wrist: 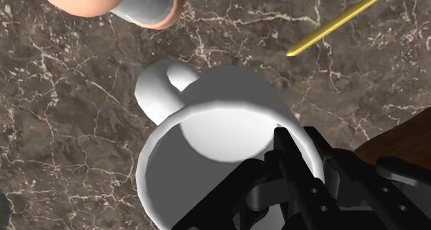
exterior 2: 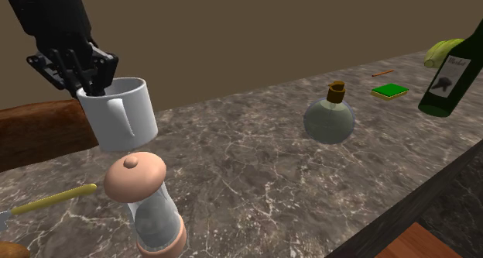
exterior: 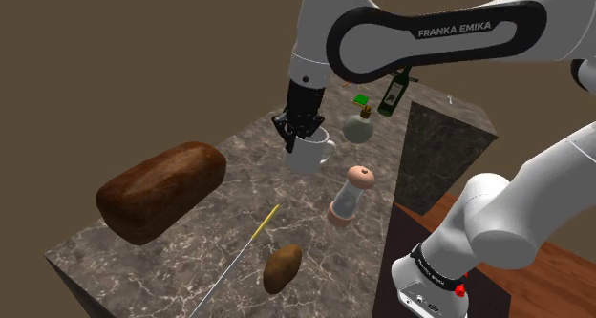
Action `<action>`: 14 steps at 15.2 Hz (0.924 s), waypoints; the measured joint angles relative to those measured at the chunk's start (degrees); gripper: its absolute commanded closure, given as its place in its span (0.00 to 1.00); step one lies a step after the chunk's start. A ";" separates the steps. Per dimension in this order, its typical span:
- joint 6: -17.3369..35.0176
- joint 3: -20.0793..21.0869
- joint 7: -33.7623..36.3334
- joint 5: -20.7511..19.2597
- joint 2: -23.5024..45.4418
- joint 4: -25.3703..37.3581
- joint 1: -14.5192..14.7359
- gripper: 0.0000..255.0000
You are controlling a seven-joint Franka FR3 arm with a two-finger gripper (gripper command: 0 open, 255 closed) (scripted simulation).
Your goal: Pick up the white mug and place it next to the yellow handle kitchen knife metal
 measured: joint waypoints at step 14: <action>11.00 0.64 0.45 -0.41 3.87 -7.18 0.17 1.00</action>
